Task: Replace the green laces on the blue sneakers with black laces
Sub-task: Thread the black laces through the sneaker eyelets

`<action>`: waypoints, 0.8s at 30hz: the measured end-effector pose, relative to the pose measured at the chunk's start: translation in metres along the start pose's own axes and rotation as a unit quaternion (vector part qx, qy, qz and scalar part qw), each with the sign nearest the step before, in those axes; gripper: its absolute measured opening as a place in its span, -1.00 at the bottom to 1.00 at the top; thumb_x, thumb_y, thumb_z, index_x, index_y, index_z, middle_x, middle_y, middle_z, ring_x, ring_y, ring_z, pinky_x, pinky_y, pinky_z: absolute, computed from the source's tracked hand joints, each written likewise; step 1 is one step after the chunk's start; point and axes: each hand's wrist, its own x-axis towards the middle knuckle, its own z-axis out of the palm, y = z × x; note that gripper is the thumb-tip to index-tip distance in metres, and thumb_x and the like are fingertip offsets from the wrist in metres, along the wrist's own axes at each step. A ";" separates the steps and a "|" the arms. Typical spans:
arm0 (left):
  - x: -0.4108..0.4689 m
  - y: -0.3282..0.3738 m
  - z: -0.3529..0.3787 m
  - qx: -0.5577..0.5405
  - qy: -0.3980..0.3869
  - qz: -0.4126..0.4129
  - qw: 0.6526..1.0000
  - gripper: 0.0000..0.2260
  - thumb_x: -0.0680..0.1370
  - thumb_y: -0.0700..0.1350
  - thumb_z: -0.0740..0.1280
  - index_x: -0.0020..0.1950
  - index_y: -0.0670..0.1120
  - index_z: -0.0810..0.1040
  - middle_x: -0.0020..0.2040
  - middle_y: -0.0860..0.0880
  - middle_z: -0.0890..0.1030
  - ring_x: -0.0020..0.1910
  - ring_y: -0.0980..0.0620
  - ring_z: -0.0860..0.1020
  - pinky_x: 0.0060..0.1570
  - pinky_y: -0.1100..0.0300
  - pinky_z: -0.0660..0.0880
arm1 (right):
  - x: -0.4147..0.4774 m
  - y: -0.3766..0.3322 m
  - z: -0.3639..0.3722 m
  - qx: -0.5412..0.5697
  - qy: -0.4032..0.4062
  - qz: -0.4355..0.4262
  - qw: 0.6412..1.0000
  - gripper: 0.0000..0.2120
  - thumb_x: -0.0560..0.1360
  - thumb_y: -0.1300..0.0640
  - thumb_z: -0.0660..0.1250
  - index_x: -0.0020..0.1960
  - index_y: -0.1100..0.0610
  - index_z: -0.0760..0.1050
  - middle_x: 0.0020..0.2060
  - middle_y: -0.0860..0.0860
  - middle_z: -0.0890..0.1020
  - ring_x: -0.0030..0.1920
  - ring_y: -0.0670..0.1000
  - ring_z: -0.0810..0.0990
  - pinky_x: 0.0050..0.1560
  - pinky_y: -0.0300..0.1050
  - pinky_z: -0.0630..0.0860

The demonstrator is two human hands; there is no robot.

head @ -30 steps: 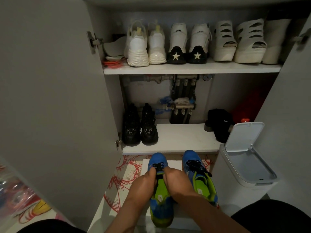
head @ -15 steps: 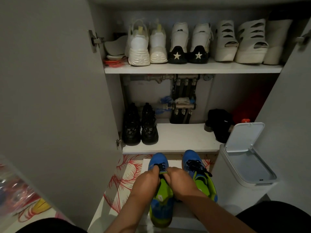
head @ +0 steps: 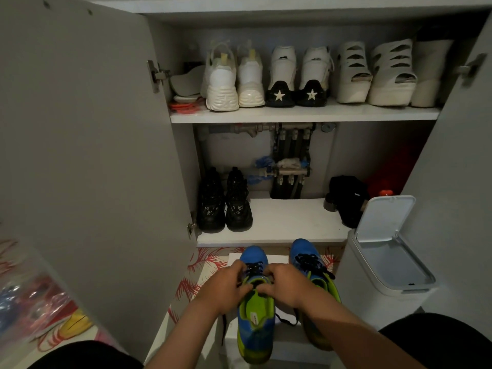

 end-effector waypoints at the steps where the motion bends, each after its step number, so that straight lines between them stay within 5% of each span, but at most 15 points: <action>1: -0.001 -0.001 -0.002 -0.007 -0.002 -0.022 1.000 -0.74 0.53 0.14 0.35 0.08 0.03 0.41 -0.06 0.06 0.58 -0.14 0.11 0.55 -0.23 0.19 0.46 | -0.001 0.001 -0.005 0.008 -0.024 0.011 1.000 -0.54 0.41 -0.12 0.47 0.22 0.08 0.54 0.03 0.04 0.63 0.03 0.02 0.61 0.07 -0.01 0.59; 4: -0.004 -0.006 -0.009 0.022 0.001 -0.124 0.992 -0.71 0.58 0.19 0.23 -0.02 -0.04 0.45 -0.09 0.00 0.59 -0.18 0.08 0.54 -0.30 0.18 0.35 | -0.005 0.002 -0.017 -0.030 -0.074 0.023 0.997 -0.57 0.35 -0.06 0.52 0.16 0.06 0.56 0.01 0.00 0.63 0.03 -0.01 0.60 0.08 -0.03 0.60; 6: -0.004 -0.008 -0.012 0.082 -0.070 -0.174 0.979 -0.68 0.66 0.06 0.12 0.16 -0.11 0.53 0.01 -0.12 0.60 -0.16 -0.03 0.61 -0.26 0.16 0.44 | -0.008 0.002 -0.022 -0.069 -0.085 0.022 0.994 -0.81 0.38 0.01 0.48 -0.24 0.03 0.48 -0.28 0.00 0.50 -0.19 -0.01 0.50 -0.16 -0.09 0.50; 8: -0.007 -0.004 -0.010 0.058 -0.144 -0.198 0.968 -0.68 0.68 -0.06 0.07 0.32 -0.09 0.50 0.09 -0.16 0.59 -0.12 -0.09 0.65 -0.12 0.07 0.60 | -0.008 0.001 -0.026 -0.113 -0.088 0.026 0.989 -0.67 0.44 0.08 0.40 -0.38 0.09 0.32 -0.36 0.09 0.38 -0.28 0.05 0.39 -0.24 -0.07 0.37; 10: -0.010 0.001 -0.002 -0.074 -0.143 -0.240 0.957 -0.68 0.69 -0.04 0.06 0.24 -0.12 0.53 0.09 -0.21 0.60 -0.01 -0.16 0.63 0.01 0.00 0.59 | -0.008 0.000 -0.030 -0.168 -0.081 0.022 0.982 -0.83 0.52 0.15 0.36 -0.20 0.22 0.56 -0.20 0.17 0.58 -0.14 0.13 0.57 -0.09 -0.05 0.53; 13: -0.010 0.011 0.006 -0.296 -0.037 -0.322 0.898 -0.65 0.66 0.05 0.19 0.00 -0.20 0.60 -0.12 -0.18 0.60 -0.25 -0.07 0.54 -0.20 0.14 0.48 | -0.008 0.001 -0.033 -0.246 -0.077 0.027 0.966 -0.78 0.56 0.22 0.33 0.18 0.24 0.58 0.12 0.17 0.64 0.13 0.12 0.61 0.16 -0.04 0.57; 17: -0.007 0.019 0.000 -0.477 0.045 -0.338 0.810 -0.82 0.60 -0.06 0.34 -0.07 -0.16 0.59 -0.20 -0.10 0.62 -0.29 0.01 0.51 -0.31 0.20 0.42 | -0.008 -0.004 -0.034 -0.317 -0.005 0.036 0.948 -0.78 0.57 0.21 0.29 0.18 0.21 0.57 0.16 0.14 0.60 0.17 0.12 0.58 -0.01 -0.11 0.50; 21: 0.004 0.021 -0.015 -0.555 0.077 -0.306 0.770 -0.83 0.62 -0.09 0.30 -0.07 -0.15 0.60 -0.21 -0.04 0.67 -0.26 0.03 0.54 -0.22 0.21 0.45 | -0.007 -0.003 -0.036 -0.232 0.063 0.079 0.967 -0.80 0.60 0.09 0.31 0.09 0.20 0.59 0.05 0.11 0.66 0.04 0.09 0.65 -0.15 -0.16 0.48; 24: 0.014 0.019 -0.025 -0.589 0.124 -0.279 0.748 -0.86 0.65 -0.14 0.24 0.02 -0.17 0.56 -0.10 -0.10 0.71 -0.18 -0.01 0.63 -0.08 0.14 0.57 | -0.001 0.001 -0.032 -0.019 0.105 0.080 0.991 -0.83 0.58 0.13 0.32 0.00 0.18 0.66 -0.06 0.08 0.70 -0.03 0.07 0.67 -0.12 -0.14 0.58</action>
